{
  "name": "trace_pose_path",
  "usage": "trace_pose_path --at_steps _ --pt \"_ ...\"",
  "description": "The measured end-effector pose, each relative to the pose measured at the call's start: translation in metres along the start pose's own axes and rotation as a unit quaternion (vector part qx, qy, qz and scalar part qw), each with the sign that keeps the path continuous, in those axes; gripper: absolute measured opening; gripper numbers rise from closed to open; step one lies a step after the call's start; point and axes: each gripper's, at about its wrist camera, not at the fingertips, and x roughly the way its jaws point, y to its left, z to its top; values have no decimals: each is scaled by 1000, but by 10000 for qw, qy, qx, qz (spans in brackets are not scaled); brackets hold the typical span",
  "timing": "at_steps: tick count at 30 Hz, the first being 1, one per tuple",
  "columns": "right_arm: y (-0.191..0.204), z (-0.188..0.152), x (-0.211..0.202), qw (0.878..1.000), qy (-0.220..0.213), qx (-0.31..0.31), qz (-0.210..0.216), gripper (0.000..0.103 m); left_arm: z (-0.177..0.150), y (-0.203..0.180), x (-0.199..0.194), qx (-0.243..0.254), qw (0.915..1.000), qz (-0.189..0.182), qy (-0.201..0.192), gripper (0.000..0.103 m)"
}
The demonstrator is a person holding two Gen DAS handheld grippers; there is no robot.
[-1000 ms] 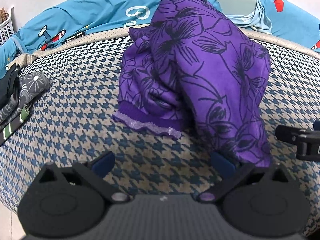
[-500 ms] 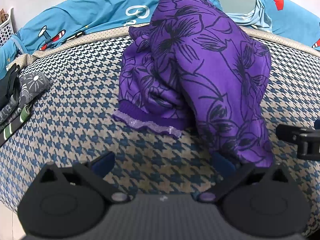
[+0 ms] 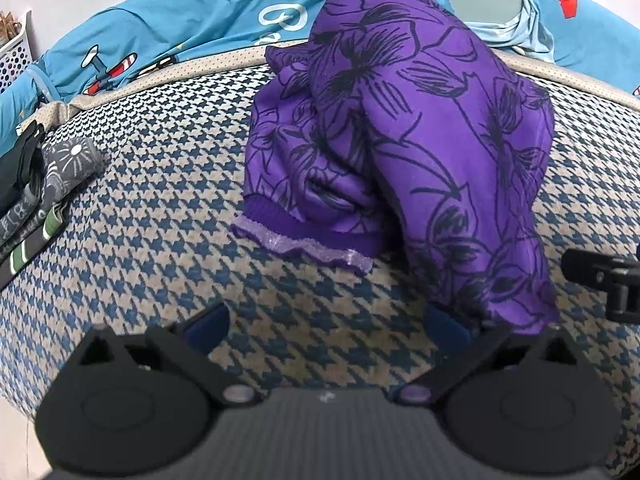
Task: Fold clothes
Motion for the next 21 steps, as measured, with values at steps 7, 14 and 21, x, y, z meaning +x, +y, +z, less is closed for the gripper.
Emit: trace_pose_path --at_steps 7,14,21 --pt "-2 1 5 9998 29 185 -22 103 1 1 4 -48 10000 20 25 103" --pt "1 0 7 9996 75 279 -26 103 1 -1 7 -46 9999 77 46 103" --pt "7 0 5 9997 51 242 32 103 1 -1 5 -52 9999 131 -3 103"
